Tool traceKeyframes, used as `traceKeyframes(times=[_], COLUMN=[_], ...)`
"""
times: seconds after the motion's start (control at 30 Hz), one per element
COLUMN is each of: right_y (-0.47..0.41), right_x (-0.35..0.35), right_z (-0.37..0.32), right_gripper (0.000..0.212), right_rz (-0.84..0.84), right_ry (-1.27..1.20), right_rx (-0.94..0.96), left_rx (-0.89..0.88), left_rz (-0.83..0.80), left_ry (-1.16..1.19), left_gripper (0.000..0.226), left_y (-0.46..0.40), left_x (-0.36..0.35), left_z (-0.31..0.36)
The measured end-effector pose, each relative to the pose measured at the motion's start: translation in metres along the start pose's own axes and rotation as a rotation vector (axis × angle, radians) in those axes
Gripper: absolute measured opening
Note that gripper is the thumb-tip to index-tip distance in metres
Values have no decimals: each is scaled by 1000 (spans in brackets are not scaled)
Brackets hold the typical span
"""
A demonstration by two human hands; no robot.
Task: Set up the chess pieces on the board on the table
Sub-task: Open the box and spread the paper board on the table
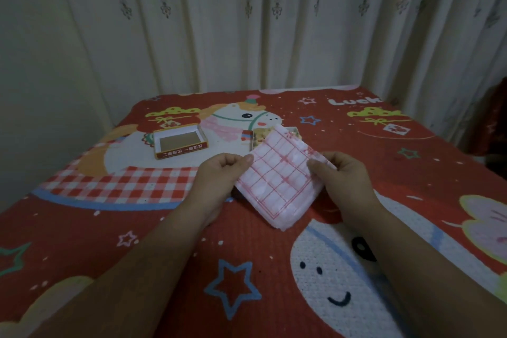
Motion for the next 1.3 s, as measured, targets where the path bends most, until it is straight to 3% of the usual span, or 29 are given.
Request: traceKeyframes(times=[0.3, 0.63, 0.8, 0.9, 1.0, 1.1, 1.2, 1.3], right_y=[-4, -3, -5, -6, -7, -8, -10, -12], right_x=[4, 5, 4, 3, 3, 3, 5, 8], right_z=[2, -4, -4, -2, 1, 3, 3, 4], right_gripper=[21, 33, 26, 30, 32, 34, 35, 33], right_rz=[-33, -275, -310, -258, -191, -115, -32, 24], right_ry=[37, -140, -221, -257, -236, -229, -233, -206], right_rx=[-61, -208, -240, -211, -183, -188, -184, -172], left_rx=[-94, -189, -183, -264, -440, -563, -538, -527], left_rz=[135, 248, 220, 186, 102, -159, -432, -570], left_ry=[-143, -294, -356, -571, -795, -766, -714, -819], left_gripper=[9, 16, 18, 23, 35, 39, 57, 80], left_y=[-5, -9, -8, -5, 1, 11, 23, 27], left_x=[11, 19, 19, 17, 9, -3, -12, -17], left_z=[-2, -4, -5, -4, 0, 4, 7, 8])
Point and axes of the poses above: each hand's wrist, its own y-axis away from the middle knuckle, its own x-axis out of the back of the hand, z = x × y, the point moved 1 cm from there along -y, towards the middle knuckle, and after that the axes turned 6 degrees about -x, right-handed, at the moved point
